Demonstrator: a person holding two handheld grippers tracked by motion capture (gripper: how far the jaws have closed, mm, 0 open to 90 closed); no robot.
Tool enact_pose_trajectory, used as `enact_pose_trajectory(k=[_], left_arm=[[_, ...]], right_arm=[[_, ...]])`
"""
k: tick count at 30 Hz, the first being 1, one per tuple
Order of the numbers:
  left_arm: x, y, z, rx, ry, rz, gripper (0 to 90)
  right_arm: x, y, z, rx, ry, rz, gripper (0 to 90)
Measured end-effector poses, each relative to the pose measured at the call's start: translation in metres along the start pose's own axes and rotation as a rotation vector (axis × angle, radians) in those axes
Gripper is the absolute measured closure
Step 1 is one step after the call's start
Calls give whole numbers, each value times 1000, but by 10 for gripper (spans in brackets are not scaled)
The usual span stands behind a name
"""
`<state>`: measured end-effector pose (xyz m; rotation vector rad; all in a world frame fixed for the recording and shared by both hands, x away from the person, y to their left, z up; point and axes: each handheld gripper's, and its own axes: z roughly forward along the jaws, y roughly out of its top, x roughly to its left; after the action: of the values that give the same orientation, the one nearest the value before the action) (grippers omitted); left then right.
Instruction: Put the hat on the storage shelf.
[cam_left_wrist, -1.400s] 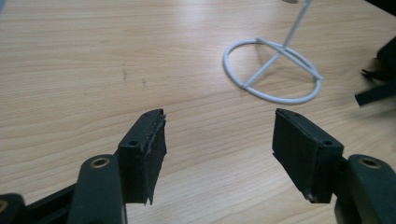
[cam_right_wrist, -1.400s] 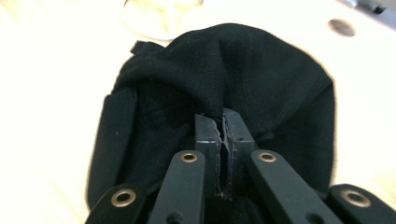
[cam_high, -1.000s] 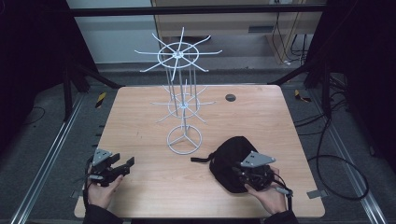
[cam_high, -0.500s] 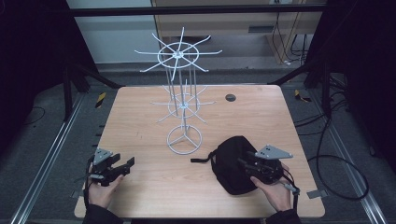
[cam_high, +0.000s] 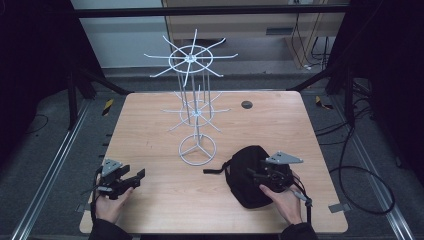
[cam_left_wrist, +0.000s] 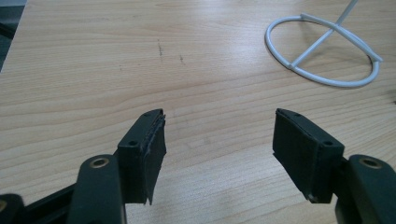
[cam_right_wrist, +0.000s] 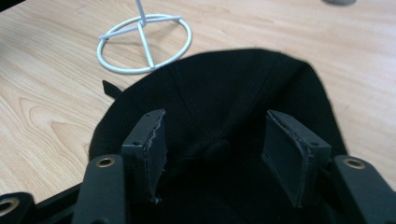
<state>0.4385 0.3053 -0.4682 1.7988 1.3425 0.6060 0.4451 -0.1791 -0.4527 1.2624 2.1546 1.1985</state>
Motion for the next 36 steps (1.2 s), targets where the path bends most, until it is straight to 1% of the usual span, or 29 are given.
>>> enact_pose_trajectory(k=[2,3,4,5,7,8,10,11,13,17,24,27,28,31,34,36], left_arm=[[0,0,0,2,-1,2,342],[-1,0,1,3,-3,1,342],[-1,0,1,4,-2,1,342],[-1,0,1,5,-1,4,342],[-1,0,1,5,-1,5,342],[-1,0,1,5,-1,4,342],[-1,0,1,7,-1,2,342],[-1,0,1,7,-1,2,342],[0,0,1,8,-1,3,342],[0,0,1,9,1,3,342],[0,0,1,10,0,3,342],[0,0,1,11,1,5,342],[0,0,1,11,1,5,342],[0,0,2,12,0,5,342],[0,0,2,14,-1,6,342],[0,0,2,14,-2,4,342]], right_arm=[[0,-2,4,21,7,12,430],[0,-2,5,30,8,17,462],[0,-4,8,54,18,23,501],[1,-4,11,68,13,24,525],[2,-5,14,91,12,18,601],[3,-5,16,103,15,25,653],[5,-5,19,127,-1,20,700],[5,-5,19,127,-1,20,700],[3,-4,19,138,-12,27,737],[2,-1,15,123,-17,32,762],[1,7,-4,30,-19,21,789],[1,10,-10,8,-25,15,793],[0,10,-11,8,-29,12,794],[-1,11,-10,30,-68,-13,793],[-5,8,-7,36,-81,3,782],[-8,6,-5,28,-77,13,759]])
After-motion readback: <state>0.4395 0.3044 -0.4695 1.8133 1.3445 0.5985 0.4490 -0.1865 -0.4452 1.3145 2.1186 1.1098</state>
